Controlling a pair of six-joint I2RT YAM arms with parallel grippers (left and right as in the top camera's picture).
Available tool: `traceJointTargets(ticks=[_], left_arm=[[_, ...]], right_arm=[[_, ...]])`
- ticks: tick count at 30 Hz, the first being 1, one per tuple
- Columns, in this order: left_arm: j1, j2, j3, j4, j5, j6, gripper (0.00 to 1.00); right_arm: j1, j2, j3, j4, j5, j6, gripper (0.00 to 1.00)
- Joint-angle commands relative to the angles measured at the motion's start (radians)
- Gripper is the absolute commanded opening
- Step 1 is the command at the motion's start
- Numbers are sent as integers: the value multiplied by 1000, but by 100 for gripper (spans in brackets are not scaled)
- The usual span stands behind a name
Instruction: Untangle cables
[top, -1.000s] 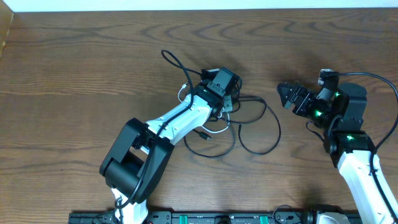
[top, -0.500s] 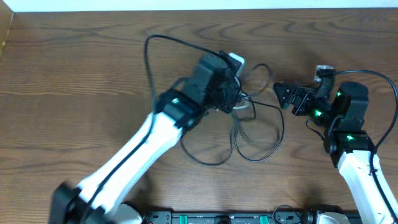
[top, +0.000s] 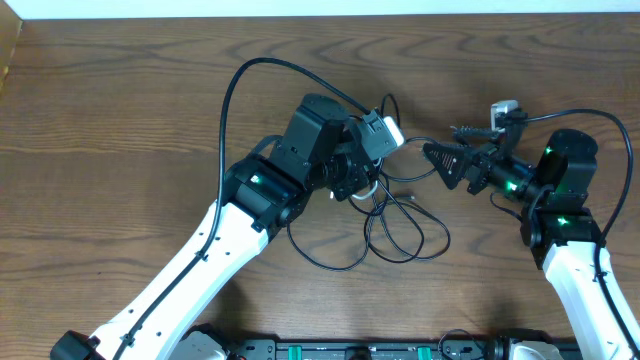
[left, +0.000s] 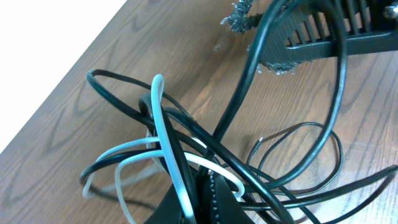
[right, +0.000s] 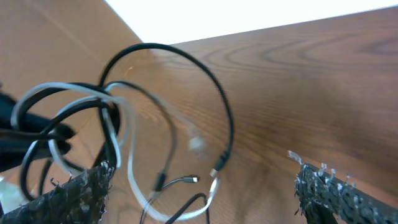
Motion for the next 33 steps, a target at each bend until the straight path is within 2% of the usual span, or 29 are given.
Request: traceJointTargets(ticks=[1, 5, 8, 12, 20, 25, 33], left_arm=[[0, -8, 17, 5, 19, 43, 7], [0, -8, 17, 5, 39, 48, 7], [0, -8, 17, 5, 143, 77, 7], [0, -8, 17, 4, 253, 122, 7], [0, -10, 17, -1, 504, 123, 8], [0, -10, 17, -60, 626, 122, 7], [0, -10, 17, -89, 714, 122, 8]], right_arm=[[19, 2, -5, 15, -83, -65, 95], [39, 2, -5, 26, -90, -80, 95], [47, 2, -5, 26, -87, -97, 95], [47, 2, -5, 20, -19, -95, 83], [47, 2, -5, 10, 21, -88, 80], [47, 2, -5, -14, 69, -89, 80], [53, 2, -5, -16, 71, -90, 84]])
